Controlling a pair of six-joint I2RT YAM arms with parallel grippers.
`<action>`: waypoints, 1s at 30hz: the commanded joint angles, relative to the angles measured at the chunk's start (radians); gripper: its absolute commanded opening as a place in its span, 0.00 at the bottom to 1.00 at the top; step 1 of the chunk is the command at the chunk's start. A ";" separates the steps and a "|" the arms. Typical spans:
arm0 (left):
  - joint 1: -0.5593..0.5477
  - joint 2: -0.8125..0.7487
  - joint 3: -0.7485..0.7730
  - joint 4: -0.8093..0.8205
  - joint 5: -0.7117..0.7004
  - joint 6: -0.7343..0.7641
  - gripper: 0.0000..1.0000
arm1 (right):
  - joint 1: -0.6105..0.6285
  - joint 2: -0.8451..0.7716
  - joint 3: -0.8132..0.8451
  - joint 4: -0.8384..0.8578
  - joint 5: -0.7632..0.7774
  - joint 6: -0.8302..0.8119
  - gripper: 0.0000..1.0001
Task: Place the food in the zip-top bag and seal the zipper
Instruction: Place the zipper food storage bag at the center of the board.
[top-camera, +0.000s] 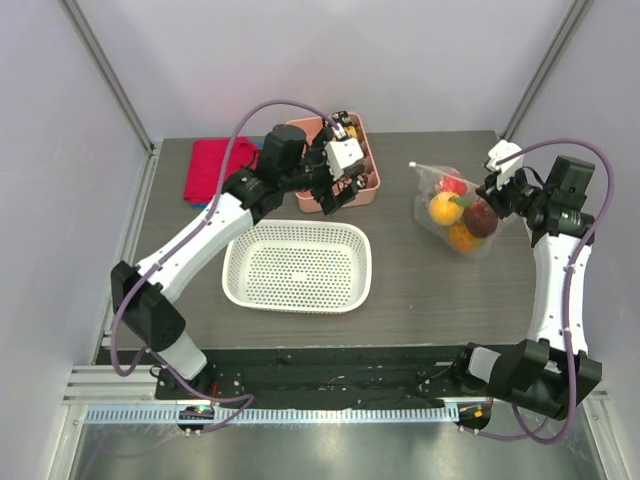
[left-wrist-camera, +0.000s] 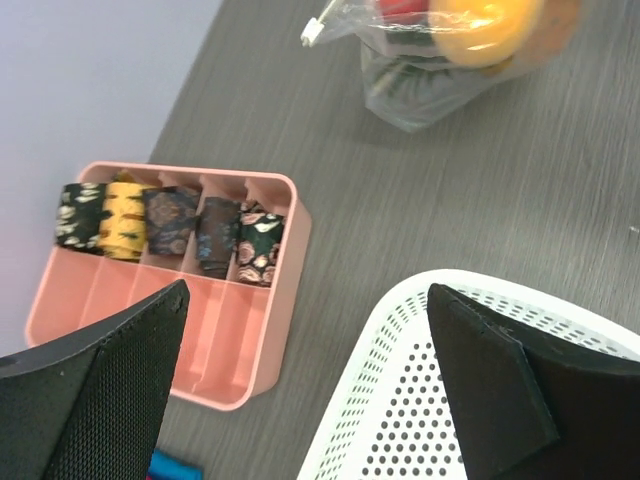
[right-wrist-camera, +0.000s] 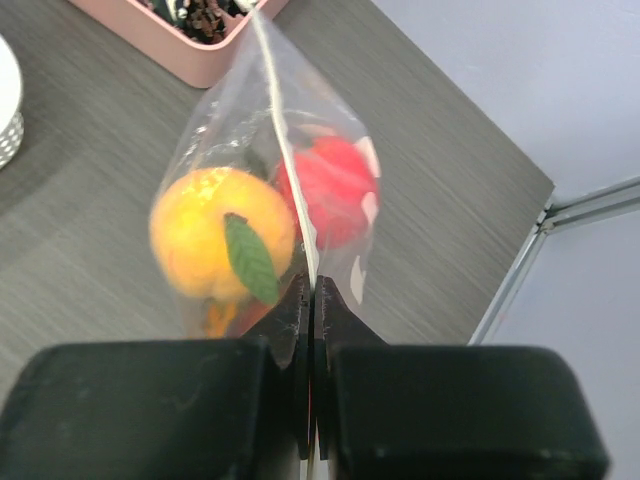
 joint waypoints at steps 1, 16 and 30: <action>0.031 -0.084 -0.005 -0.014 -0.085 -0.101 1.00 | -0.002 0.033 0.014 0.220 0.013 0.031 0.01; 0.278 -0.199 -0.013 -0.185 -0.050 -0.378 1.00 | 0.147 -0.025 -0.275 0.056 0.029 -0.124 0.01; 0.412 -0.242 -0.042 -0.379 0.049 -0.441 1.00 | 0.198 -0.184 -0.329 -0.181 -0.010 0.052 0.83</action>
